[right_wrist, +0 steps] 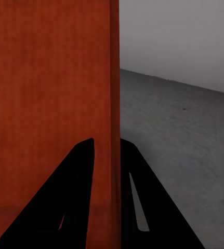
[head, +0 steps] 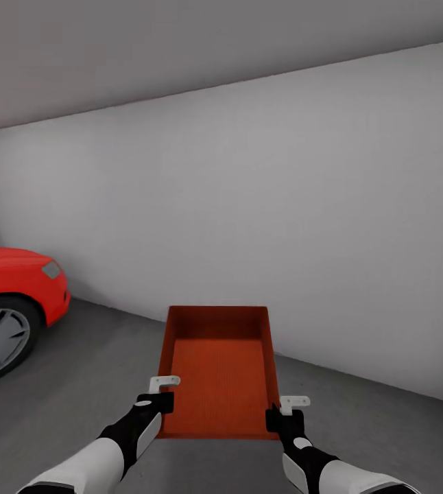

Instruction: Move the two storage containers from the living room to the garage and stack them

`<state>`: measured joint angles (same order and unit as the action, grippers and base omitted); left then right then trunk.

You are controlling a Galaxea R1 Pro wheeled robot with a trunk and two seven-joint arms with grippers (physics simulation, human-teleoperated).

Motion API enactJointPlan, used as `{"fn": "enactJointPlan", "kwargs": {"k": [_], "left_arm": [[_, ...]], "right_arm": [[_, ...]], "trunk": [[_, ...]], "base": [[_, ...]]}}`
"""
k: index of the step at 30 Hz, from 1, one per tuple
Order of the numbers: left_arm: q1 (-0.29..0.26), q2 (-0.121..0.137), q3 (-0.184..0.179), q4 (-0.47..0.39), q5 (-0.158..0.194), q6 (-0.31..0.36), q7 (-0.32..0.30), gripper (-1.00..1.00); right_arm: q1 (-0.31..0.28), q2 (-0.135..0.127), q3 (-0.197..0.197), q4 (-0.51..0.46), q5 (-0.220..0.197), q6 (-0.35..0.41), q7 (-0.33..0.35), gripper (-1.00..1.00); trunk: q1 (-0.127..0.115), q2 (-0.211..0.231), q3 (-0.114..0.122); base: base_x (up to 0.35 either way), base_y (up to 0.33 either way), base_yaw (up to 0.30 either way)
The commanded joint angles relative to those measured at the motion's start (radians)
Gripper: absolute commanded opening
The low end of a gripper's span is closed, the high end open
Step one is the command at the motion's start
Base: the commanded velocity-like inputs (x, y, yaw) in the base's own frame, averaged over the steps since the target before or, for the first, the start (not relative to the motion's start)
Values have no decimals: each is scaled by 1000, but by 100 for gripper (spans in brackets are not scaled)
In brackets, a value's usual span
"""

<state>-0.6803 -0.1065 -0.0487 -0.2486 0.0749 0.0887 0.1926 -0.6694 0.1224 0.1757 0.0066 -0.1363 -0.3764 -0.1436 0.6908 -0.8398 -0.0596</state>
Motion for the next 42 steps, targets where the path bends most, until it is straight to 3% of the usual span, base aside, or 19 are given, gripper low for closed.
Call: {"fn": "enactJointPlan", "kwargs": {"k": [1, 42], "left_arm": [[-1, 1, 82, -1, 5, 8, 11, -100], [-1, 1, 82, -1, 5, 8, 11, -100]], "right_arm": [[-1, -5, -38, -2, -25, -9, -10, -100], [-1, -5, -38, -2, -24, -9, -10, -100]], "trunk": [[1, -1, -2], [1, -1, -2]], "base": [[304, 215, -282], [299, 223, -260]]}}
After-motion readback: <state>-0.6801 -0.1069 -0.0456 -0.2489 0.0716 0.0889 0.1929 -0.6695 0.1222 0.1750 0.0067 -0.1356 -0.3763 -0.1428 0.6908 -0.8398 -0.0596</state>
